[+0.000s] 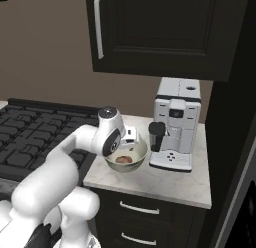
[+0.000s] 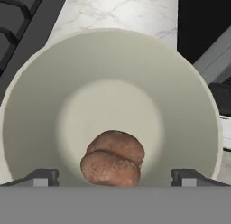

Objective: Take the potato, mango, and squash from the freezer and place them in the bowl on the counter.

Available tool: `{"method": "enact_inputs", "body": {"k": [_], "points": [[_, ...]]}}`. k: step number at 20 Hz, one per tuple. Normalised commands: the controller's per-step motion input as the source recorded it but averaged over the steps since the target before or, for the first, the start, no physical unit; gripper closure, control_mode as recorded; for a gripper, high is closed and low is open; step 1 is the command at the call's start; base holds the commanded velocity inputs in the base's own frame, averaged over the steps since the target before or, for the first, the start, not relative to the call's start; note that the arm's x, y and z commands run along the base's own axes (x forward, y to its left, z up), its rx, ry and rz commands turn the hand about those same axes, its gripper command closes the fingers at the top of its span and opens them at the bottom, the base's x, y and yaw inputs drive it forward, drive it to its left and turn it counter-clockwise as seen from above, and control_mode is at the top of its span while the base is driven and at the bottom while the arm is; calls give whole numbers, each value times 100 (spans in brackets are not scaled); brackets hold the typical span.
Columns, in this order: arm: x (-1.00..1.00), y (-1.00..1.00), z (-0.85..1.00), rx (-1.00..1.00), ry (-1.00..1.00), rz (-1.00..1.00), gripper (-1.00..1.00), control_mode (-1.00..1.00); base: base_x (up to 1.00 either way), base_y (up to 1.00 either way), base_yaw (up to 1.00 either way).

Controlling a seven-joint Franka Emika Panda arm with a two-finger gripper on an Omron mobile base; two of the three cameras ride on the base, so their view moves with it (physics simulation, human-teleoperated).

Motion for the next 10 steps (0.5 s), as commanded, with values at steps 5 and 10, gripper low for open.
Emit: {"method": "enact_inputs", "body": {"k": [5, 10], "points": [[-77, 0, 59, 10, -5, -8, -100, -100, 0, 0, 0], [-94, 0, 56, 6, -2, -10, -100, -100, 0, 0, 0]]}}
